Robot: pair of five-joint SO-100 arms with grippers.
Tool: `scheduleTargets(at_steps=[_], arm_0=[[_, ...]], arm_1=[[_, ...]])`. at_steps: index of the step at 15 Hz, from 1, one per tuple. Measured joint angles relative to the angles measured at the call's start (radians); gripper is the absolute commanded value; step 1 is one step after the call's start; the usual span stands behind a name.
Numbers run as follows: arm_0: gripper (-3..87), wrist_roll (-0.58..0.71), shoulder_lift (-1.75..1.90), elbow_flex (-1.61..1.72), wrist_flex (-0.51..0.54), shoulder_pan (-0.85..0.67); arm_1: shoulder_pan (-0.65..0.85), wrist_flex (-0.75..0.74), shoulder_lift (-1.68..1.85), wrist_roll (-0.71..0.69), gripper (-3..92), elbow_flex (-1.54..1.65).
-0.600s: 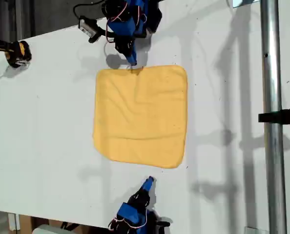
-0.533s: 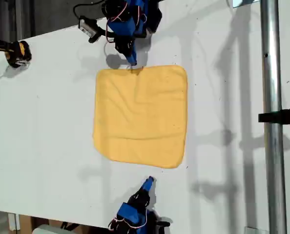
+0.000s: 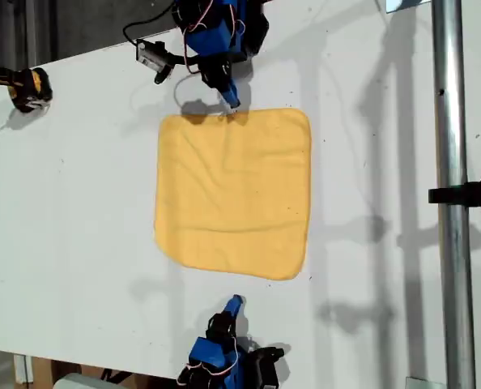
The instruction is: Grasp corners of a towel and fold twice.
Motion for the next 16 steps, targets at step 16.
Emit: scheduleTargets(at_steps=[16], arm_0=[[-0.7,0.000,0.000,0.000,0.000,-0.002]], arm_1=[[-0.359,0.043,-0.977,-0.301,-0.2,-0.884]])
